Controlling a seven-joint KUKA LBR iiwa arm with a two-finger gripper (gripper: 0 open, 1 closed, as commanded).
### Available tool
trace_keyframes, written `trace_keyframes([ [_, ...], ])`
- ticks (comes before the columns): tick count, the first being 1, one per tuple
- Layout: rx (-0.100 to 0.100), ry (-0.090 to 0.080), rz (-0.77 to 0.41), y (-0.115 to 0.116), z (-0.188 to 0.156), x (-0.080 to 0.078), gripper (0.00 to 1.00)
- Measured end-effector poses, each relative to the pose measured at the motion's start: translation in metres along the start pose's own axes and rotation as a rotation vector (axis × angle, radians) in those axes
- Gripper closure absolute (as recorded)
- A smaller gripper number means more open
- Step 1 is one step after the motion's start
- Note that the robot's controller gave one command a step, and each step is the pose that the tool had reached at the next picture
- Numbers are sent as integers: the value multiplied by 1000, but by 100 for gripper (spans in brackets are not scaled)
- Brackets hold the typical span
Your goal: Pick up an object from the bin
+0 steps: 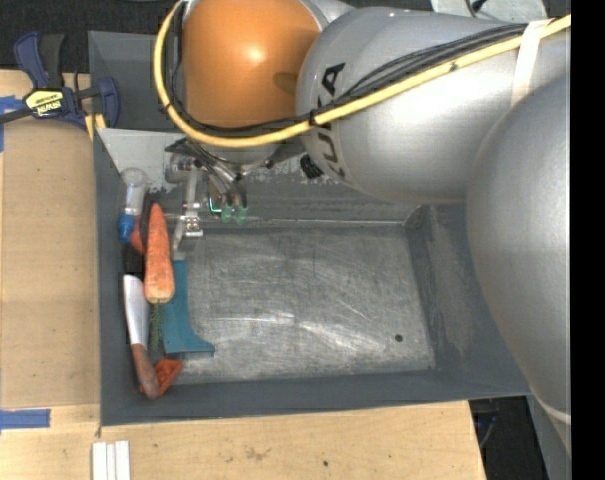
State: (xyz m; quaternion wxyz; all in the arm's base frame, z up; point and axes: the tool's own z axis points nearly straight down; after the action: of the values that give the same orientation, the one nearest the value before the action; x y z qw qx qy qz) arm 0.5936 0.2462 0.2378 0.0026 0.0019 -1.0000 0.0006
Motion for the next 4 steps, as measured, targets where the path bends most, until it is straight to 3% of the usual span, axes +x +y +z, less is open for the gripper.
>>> trace_keyframes([
  [1,-3,-8,4,-1,-5,-2,0],
  [2,-2,-10,-158,-2,47,-12,0],
  [3,0,-8,-536,-6,72,22,0],
  [4,0,-10,-756,-3,88,-6,0],
])
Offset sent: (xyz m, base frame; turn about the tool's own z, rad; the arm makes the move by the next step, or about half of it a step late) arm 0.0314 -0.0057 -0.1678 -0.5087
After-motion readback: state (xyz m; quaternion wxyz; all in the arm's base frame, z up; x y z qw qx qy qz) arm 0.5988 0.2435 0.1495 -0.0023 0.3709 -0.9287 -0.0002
